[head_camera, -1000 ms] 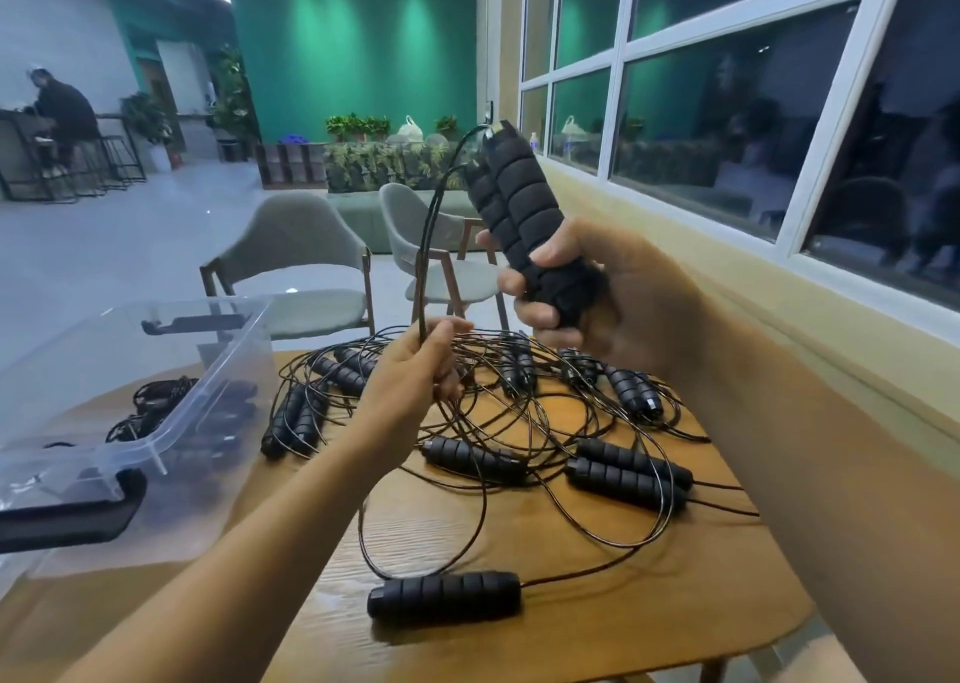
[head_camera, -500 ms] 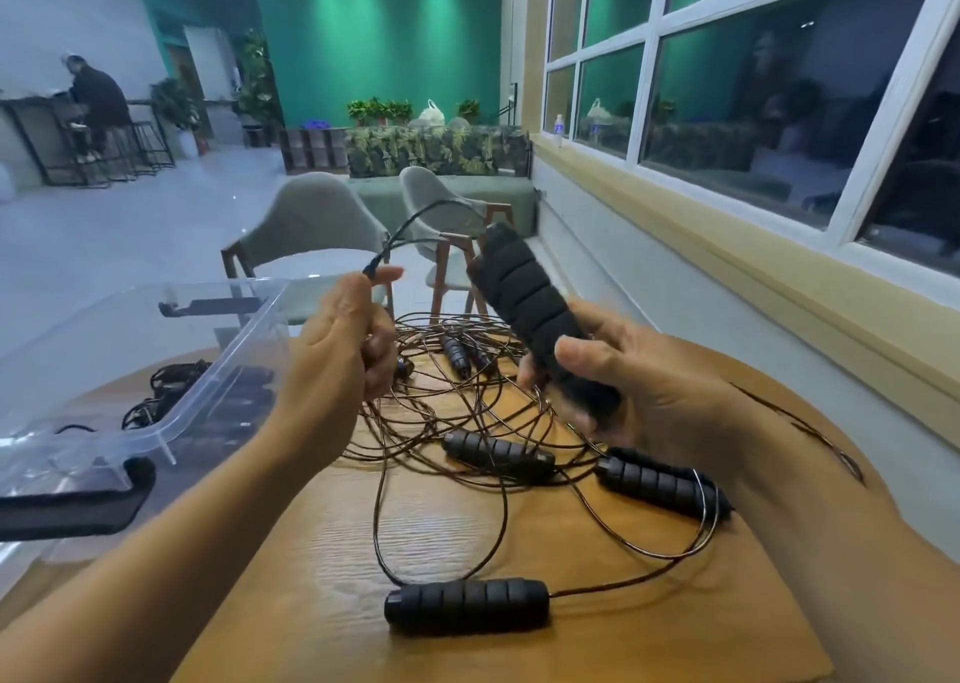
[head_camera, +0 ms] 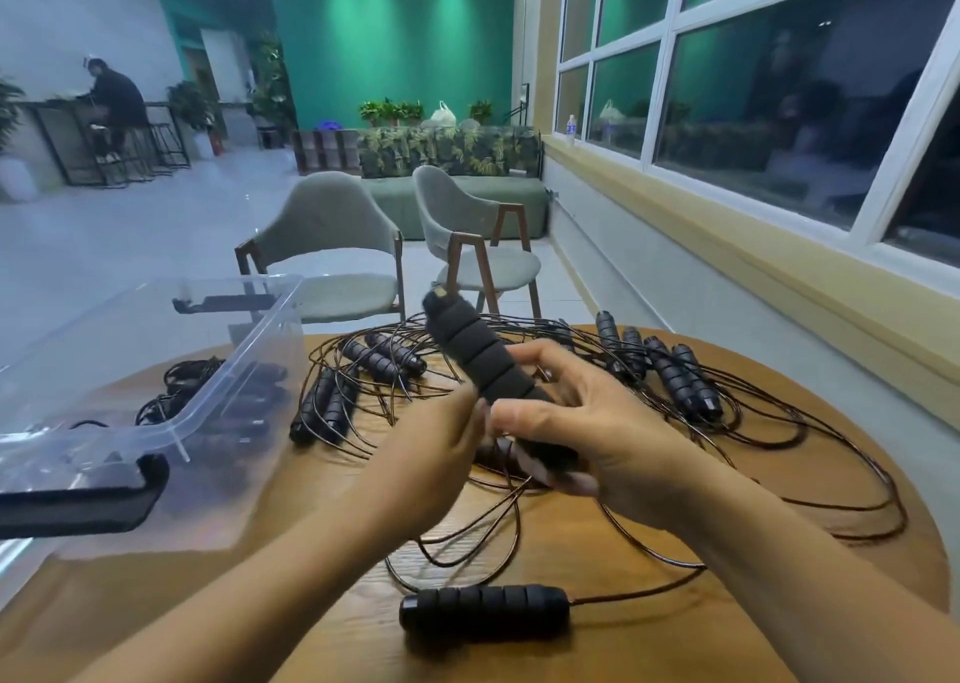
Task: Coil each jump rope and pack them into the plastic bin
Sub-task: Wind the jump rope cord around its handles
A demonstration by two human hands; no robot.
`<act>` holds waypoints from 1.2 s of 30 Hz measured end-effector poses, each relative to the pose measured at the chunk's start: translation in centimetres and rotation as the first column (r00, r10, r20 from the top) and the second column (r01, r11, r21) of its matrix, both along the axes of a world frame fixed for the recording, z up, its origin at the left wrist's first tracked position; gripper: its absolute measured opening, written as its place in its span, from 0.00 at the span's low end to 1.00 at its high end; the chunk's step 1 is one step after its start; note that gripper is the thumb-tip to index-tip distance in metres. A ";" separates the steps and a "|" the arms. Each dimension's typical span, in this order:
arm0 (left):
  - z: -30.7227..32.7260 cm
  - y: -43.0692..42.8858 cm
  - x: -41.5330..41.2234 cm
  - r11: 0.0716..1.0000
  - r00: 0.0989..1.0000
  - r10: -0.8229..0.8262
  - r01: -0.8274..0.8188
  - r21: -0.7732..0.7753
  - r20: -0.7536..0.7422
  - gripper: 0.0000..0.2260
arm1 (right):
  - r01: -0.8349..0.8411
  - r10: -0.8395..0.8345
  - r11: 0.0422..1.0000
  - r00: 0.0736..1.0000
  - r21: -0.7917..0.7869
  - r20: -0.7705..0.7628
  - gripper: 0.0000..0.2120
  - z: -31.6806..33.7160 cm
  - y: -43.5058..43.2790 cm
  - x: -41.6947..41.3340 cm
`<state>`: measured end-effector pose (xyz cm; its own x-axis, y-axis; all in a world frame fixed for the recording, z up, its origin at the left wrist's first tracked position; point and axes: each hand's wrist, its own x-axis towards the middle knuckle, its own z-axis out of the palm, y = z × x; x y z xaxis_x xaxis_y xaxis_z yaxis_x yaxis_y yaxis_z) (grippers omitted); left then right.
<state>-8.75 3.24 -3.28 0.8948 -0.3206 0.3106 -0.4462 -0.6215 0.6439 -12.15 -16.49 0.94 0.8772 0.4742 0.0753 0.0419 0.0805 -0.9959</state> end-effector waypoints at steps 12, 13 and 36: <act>2.6 0.7 -1.1 0.920 0.943 -0.173 0.051 0.389 0.285 0.15 | 0.451 -0.188 0.718 0.859 -0.530 0.476 0.32 0.0 -2.9 1.6; 2.8 0.9 -1.1 0.928 0.941 -0.192 0.081 0.365 0.280 0.15 | 0.443 -0.169 0.699 0.865 -0.561 0.473 0.33 0.1 -3.1 1.8; 4.1 3.2 0.2 0.820 0.821 -0.536 0.451 -0.352 -0.195 0.11 | -0.438 0.439 0.834 0.895 -0.336 -0.077 0.31 1.5 -4.0 0.3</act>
<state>-8.50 6.40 0.85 0.6987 -0.6800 0.2223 -0.4223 -0.1411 0.8954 -11.89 -20.49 2.48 0.5711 0.8059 -0.1560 0.0854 -0.2473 -0.9652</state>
